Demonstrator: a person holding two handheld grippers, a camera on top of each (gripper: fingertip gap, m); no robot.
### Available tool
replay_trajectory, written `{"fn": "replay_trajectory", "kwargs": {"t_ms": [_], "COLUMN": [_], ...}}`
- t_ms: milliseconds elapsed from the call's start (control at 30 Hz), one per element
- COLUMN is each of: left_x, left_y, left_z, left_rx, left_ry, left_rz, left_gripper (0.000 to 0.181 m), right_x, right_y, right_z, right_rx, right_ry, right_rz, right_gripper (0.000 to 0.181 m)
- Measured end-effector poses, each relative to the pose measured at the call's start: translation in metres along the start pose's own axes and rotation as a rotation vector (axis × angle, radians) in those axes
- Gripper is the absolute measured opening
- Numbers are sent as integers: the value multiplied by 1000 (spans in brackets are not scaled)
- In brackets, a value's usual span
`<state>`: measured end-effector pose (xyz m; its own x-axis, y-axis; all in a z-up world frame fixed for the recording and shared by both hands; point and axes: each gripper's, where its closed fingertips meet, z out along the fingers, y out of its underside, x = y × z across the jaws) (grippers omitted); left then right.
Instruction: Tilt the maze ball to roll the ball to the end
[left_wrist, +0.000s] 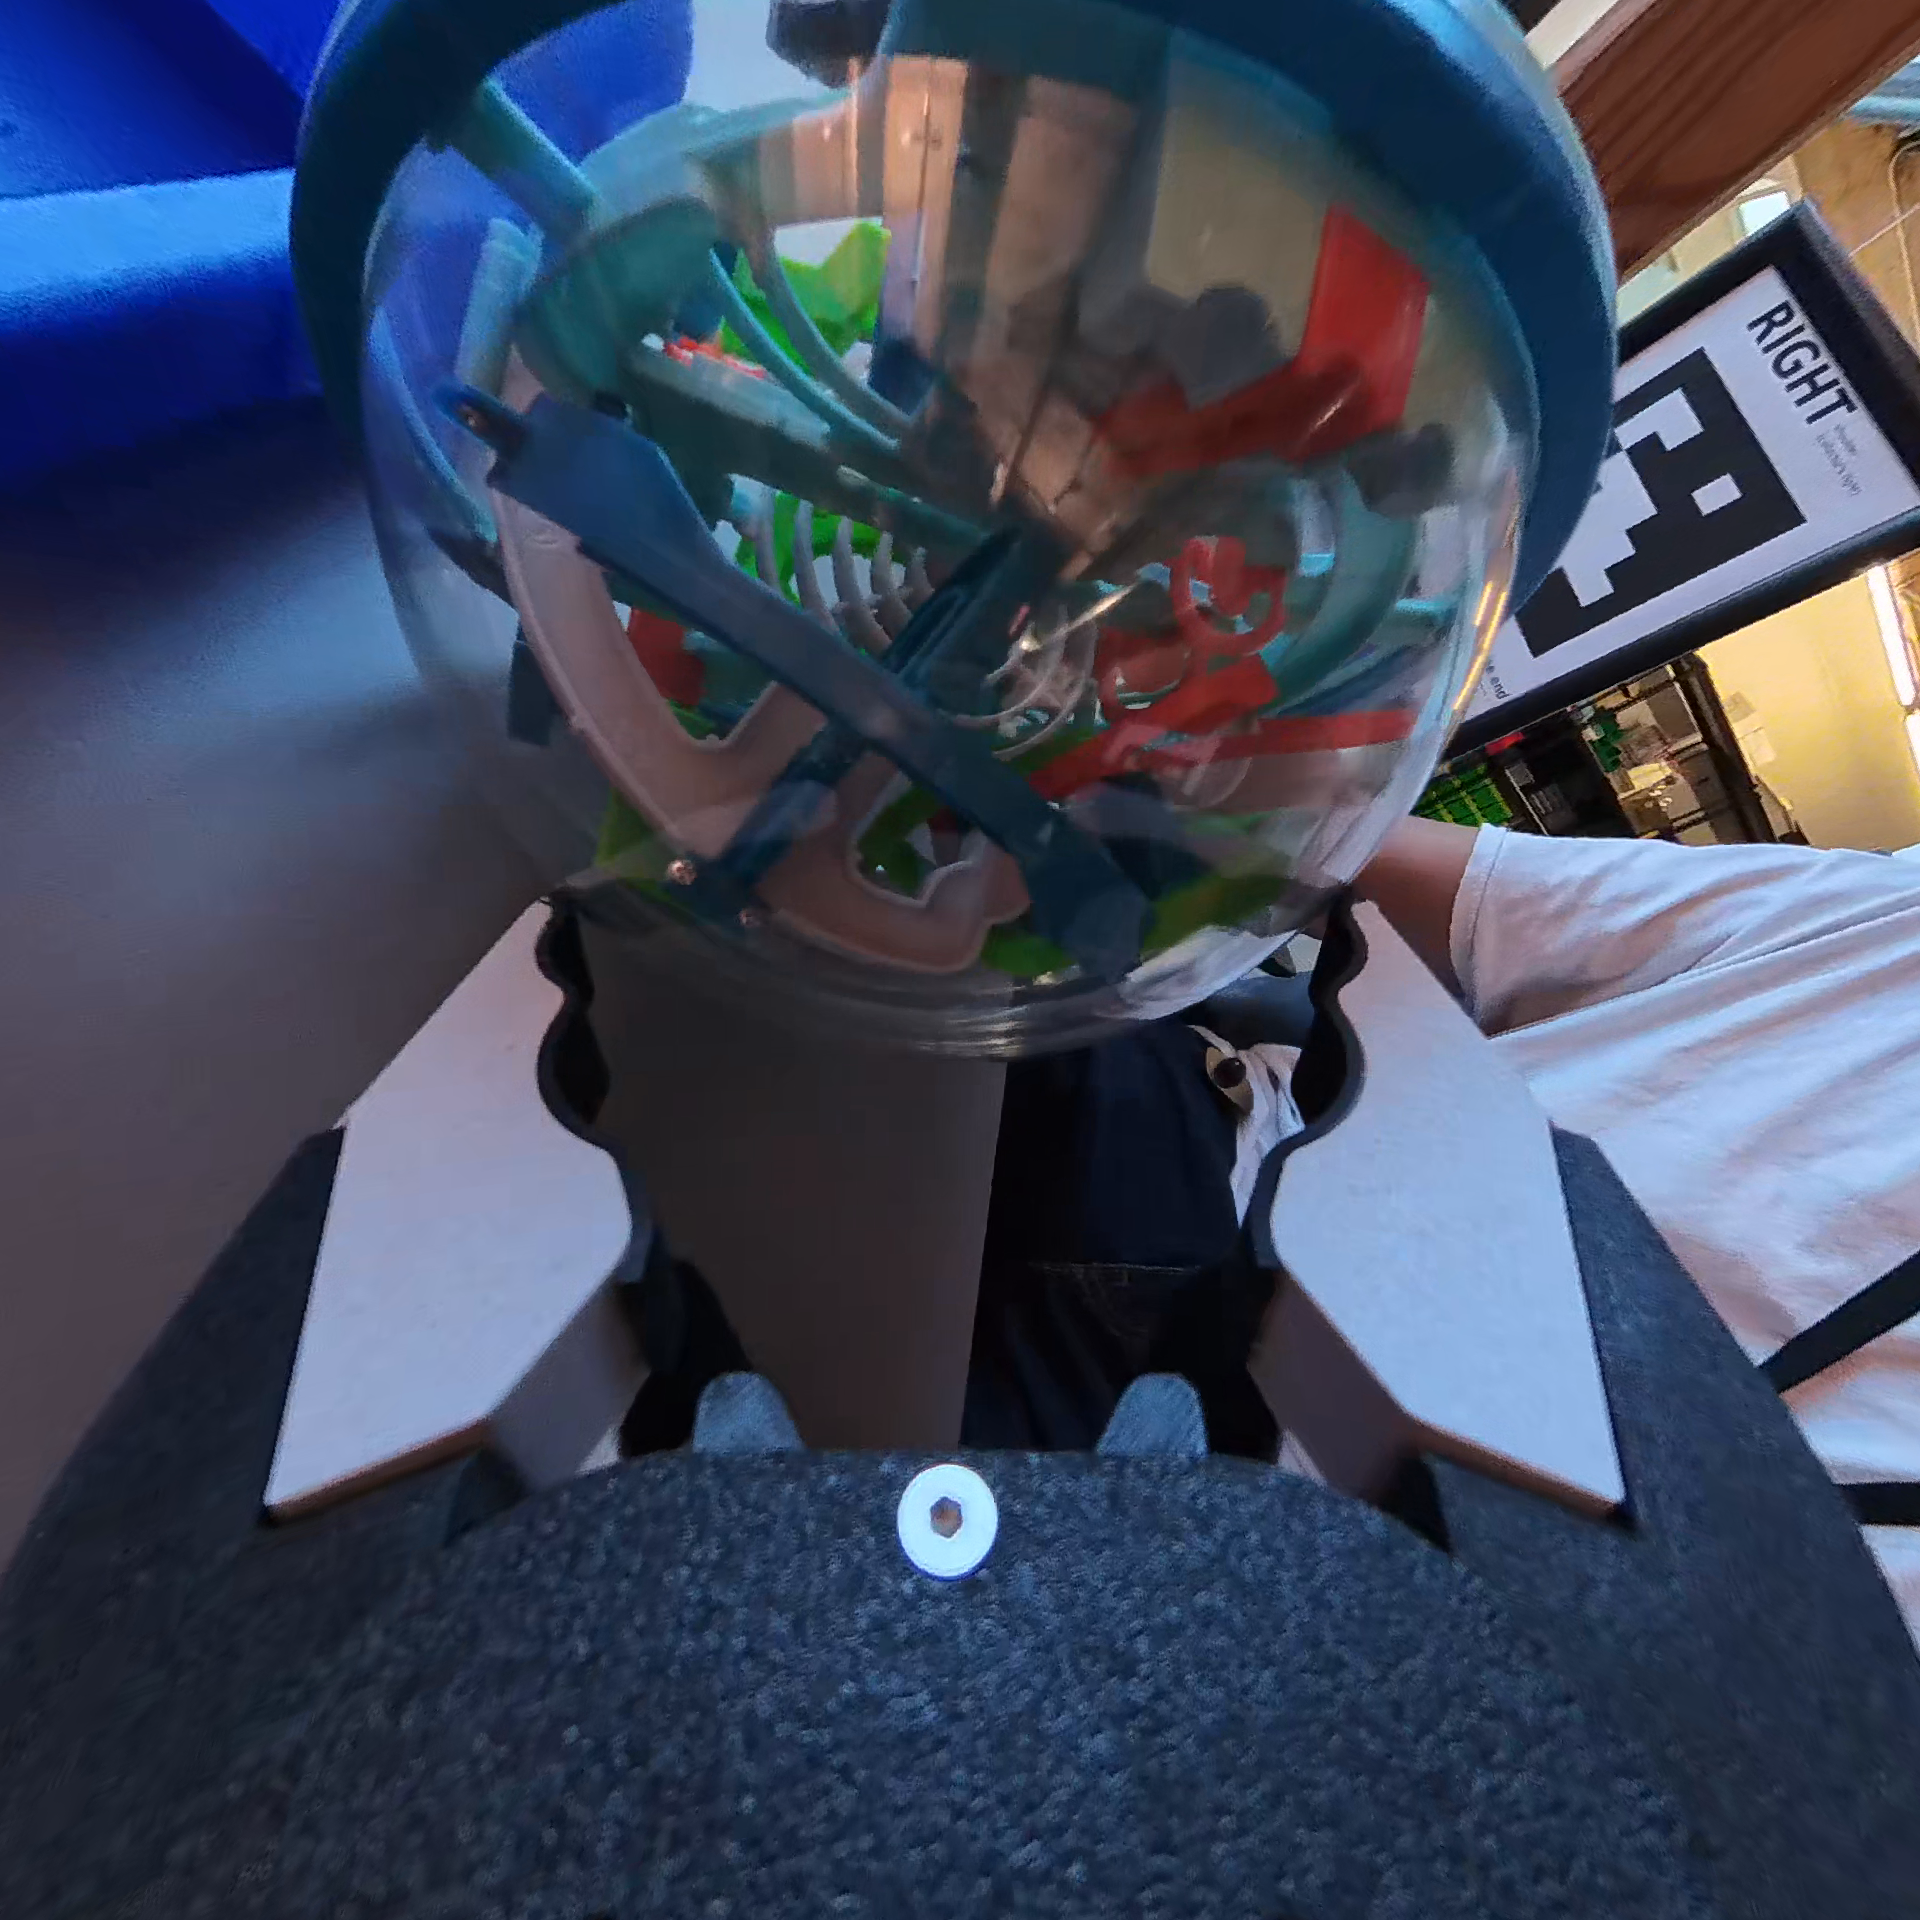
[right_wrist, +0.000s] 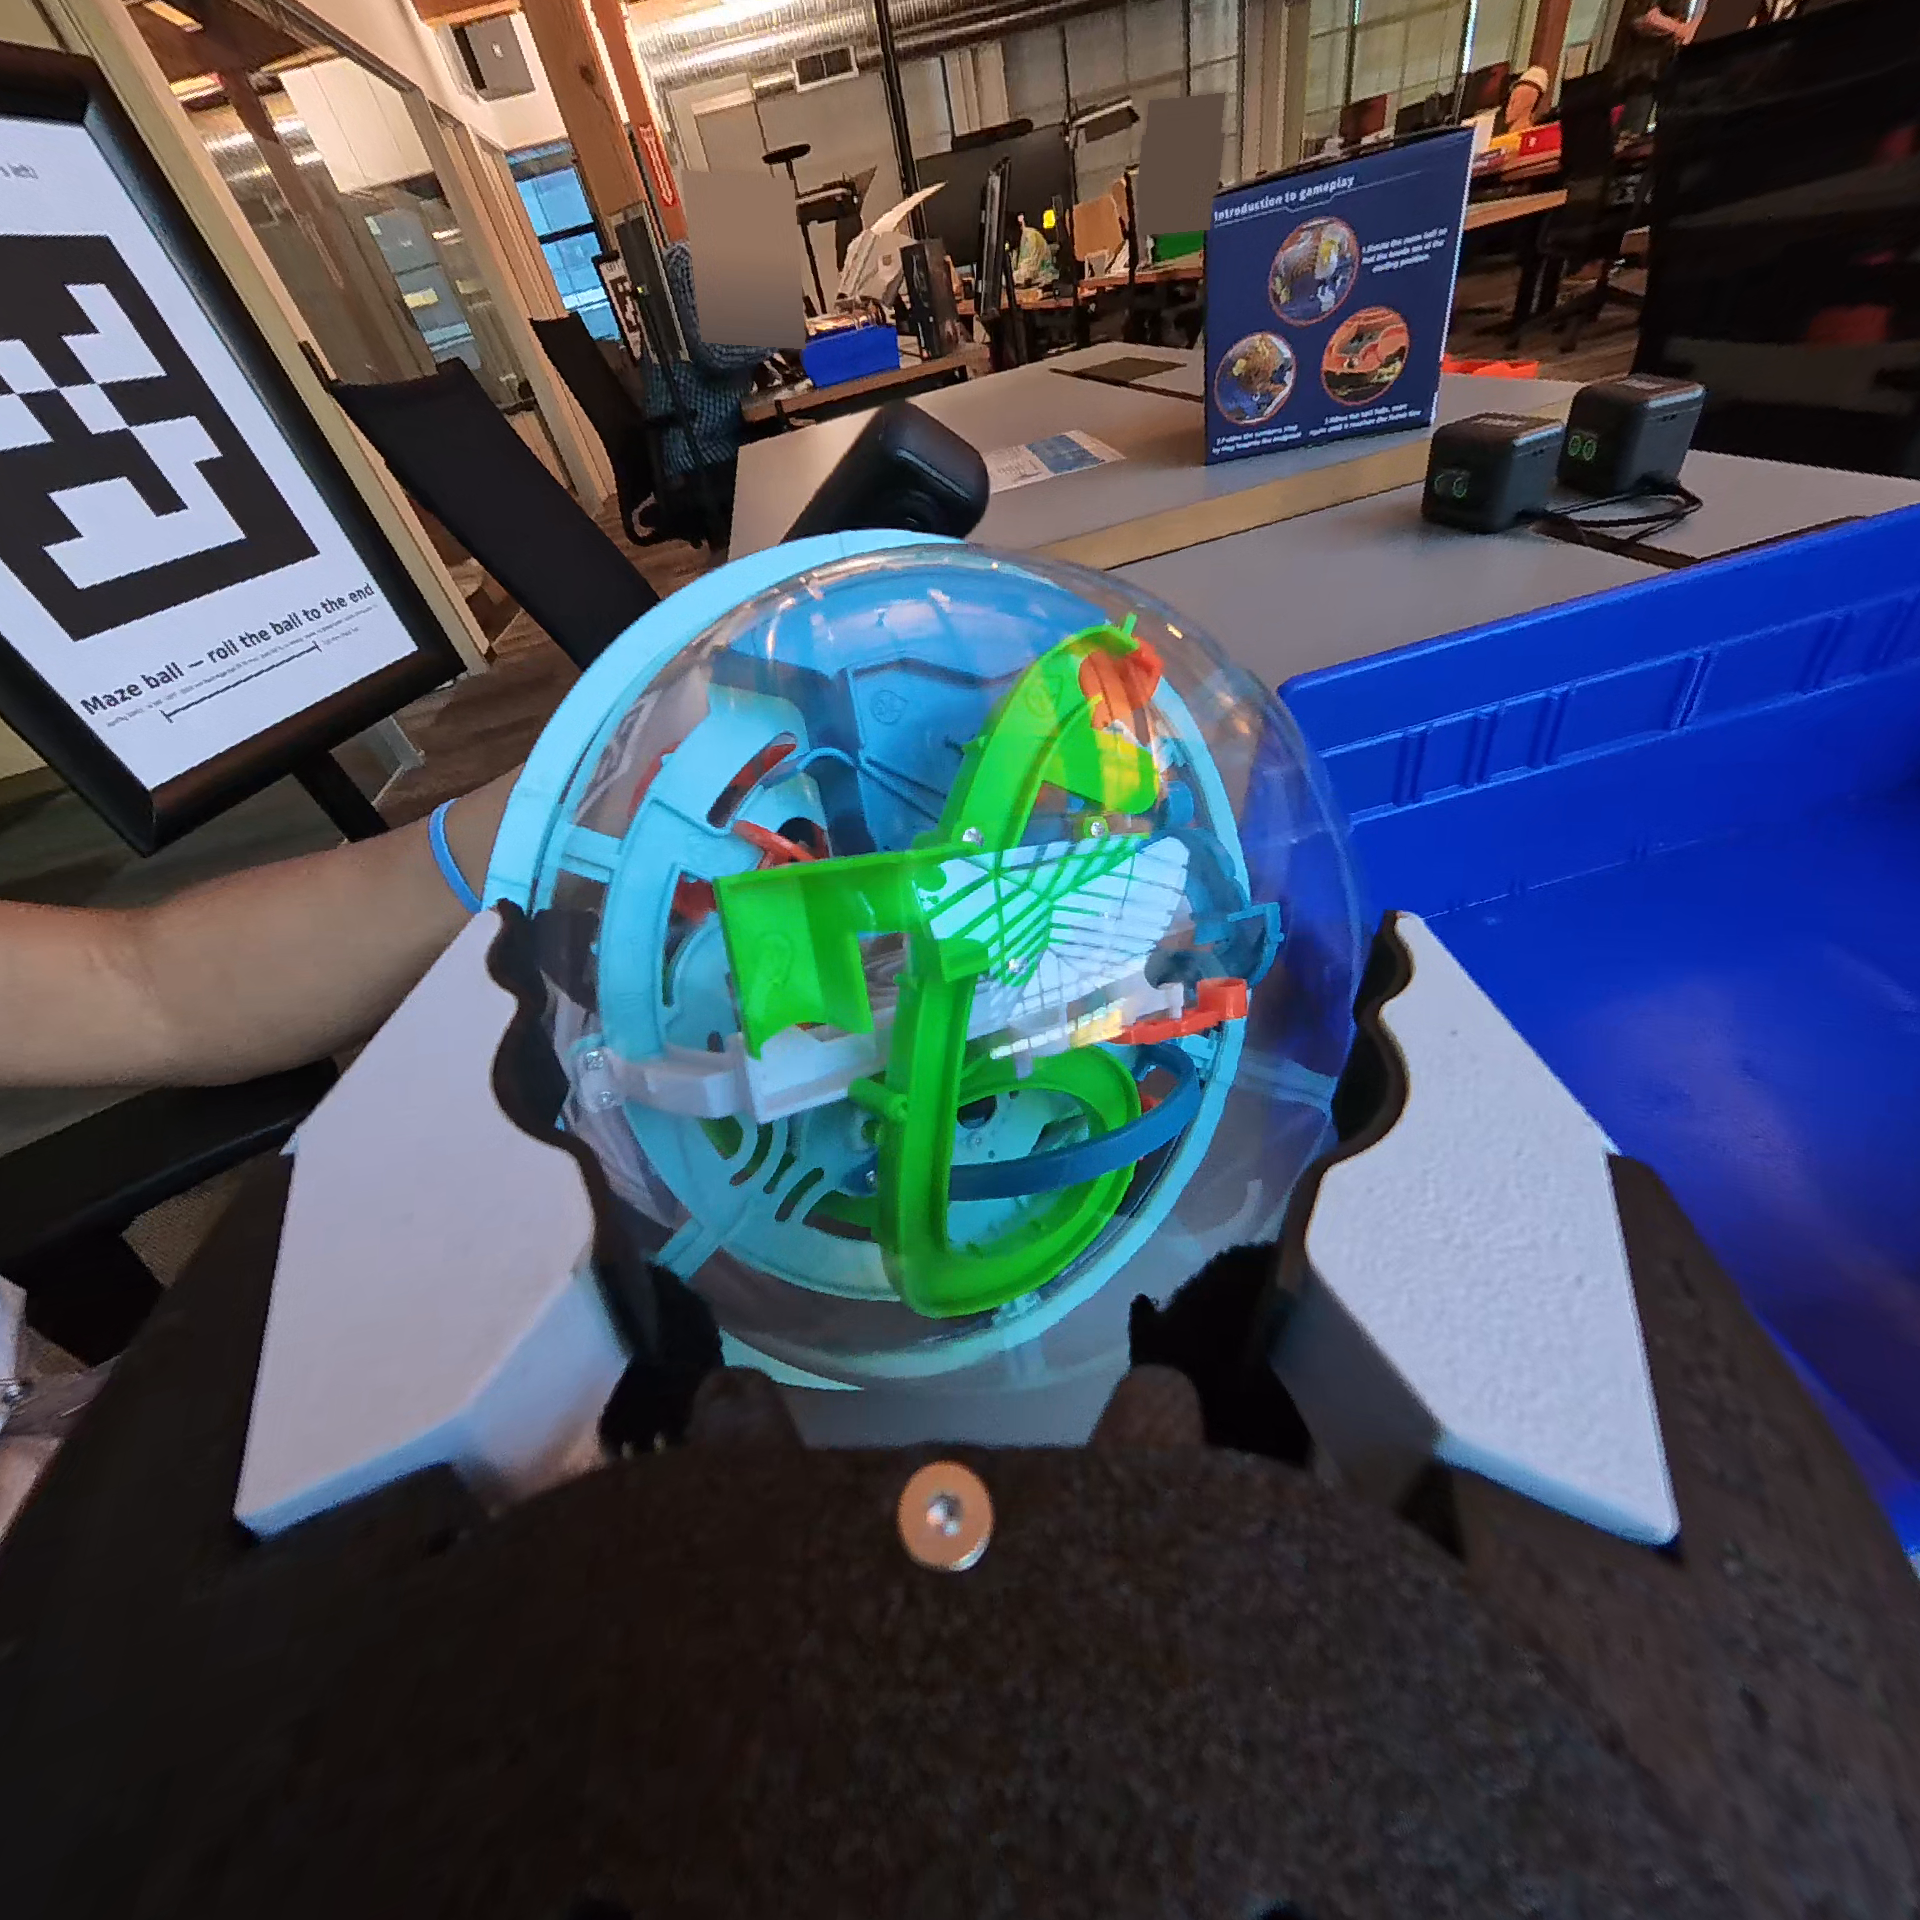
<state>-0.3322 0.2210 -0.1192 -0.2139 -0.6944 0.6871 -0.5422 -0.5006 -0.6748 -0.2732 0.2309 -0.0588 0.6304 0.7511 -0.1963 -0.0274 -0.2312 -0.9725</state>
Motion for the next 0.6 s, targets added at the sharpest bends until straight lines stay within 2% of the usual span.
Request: {"fn": "replay_trajectory", "kwargs": {"t_ms": [133, 200, 267, 333, 433, 500, 533, 600], "left_x": [0, 2, 4, 11, 22, 17, 14, 9], "left_y": [-8, -25, -44, -62, -75, -71, -65, -57], "left_z": [-15, -33, -48, -52, -36, -21, -14, -6], "left_rx": [29, 89, 121, 121, 54, -40, -93, -127], "left_ry": [-50, -123, -255, -375, -400, -371, -347, -306], "left_rz": [32, 89, 234, 412, 550, 515, 492, 443], "left_gripper": [130, 137, 154, 158, 159, 157, 149, 156], "right_x": [3, 4, 5, 5, 3, -1, -4, -12], "right_y": [-1, -1, -2, -3, -4, -6, -8, -8], "right_z": [1, 2, 4, 6, 5, 1, -3, -13], "right_rx": [-1, 0, 4, 11, 21, 36, 43, 54], "right_ry": [4, 7, 11, 9, 3, -1, -4, -6], "right_rz": [19, 31, 40, 40, 33, 22, 6, -43], "right_gripper": [148, 148, 148, 148, 148, 149, 149, 149]}}
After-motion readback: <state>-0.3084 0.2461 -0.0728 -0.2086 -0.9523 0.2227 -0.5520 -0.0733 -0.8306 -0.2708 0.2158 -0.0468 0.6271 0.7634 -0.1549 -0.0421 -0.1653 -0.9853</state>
